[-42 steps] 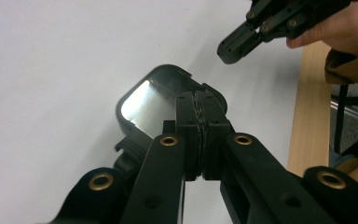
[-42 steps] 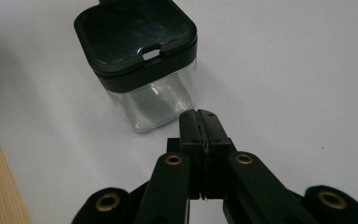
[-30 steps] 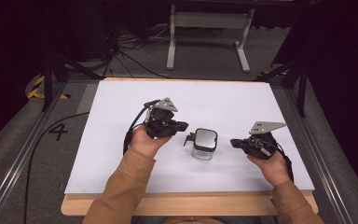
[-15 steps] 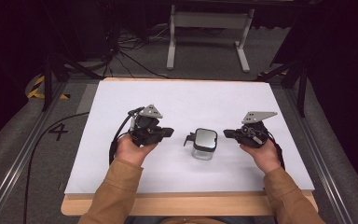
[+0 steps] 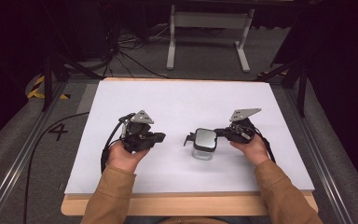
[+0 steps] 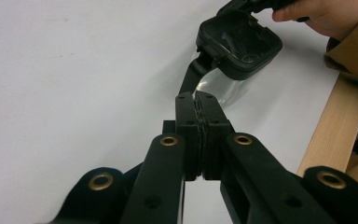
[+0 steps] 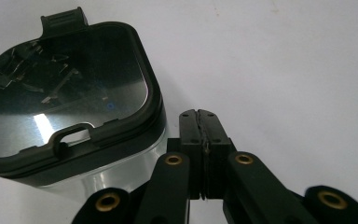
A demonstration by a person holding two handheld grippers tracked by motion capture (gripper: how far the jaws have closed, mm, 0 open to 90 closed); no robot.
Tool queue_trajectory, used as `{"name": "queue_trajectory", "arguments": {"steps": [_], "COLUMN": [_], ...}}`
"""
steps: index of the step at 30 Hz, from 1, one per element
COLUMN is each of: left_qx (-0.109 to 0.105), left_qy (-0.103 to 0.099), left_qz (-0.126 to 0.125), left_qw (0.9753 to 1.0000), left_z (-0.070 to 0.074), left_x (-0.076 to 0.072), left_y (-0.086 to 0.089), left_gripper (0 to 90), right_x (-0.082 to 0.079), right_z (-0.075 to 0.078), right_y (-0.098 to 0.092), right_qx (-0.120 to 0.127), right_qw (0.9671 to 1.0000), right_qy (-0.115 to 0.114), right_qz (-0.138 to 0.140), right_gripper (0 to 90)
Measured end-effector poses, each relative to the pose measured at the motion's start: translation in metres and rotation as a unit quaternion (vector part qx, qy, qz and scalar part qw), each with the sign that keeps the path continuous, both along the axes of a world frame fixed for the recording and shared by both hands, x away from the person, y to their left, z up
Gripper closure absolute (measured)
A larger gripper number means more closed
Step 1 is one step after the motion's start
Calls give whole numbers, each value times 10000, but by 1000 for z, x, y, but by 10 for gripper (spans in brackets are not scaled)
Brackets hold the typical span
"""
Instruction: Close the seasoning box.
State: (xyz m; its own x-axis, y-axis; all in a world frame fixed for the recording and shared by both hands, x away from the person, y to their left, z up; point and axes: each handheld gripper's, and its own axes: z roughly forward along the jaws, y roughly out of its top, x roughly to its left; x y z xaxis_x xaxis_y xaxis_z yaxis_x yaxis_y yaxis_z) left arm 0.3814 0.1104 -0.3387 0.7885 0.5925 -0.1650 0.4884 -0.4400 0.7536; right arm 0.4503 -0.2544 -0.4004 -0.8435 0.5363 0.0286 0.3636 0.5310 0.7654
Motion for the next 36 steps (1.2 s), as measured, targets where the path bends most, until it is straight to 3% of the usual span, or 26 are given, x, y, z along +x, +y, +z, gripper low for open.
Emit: {"name": "queue_trajectory", "arguments": {"steps": [19,36], "left_qx": [40,-18], "left_qy": [50,-13], "left_qz": [-58,-377], "left_qw": [10000,9993], "left_z": [-1,4], "left_x": [3,16], "left_y": [-3,-24], "left_gripper": [884,880], "right_x": [1,-25], "right_z": [-7,-11], "right_y": [1,1], "right_qx": [-36,-301], "right_qw": [9997,9988], "right_qy": [137,220], "right_qz": [212,325], "right_gripper": [896,897]}}
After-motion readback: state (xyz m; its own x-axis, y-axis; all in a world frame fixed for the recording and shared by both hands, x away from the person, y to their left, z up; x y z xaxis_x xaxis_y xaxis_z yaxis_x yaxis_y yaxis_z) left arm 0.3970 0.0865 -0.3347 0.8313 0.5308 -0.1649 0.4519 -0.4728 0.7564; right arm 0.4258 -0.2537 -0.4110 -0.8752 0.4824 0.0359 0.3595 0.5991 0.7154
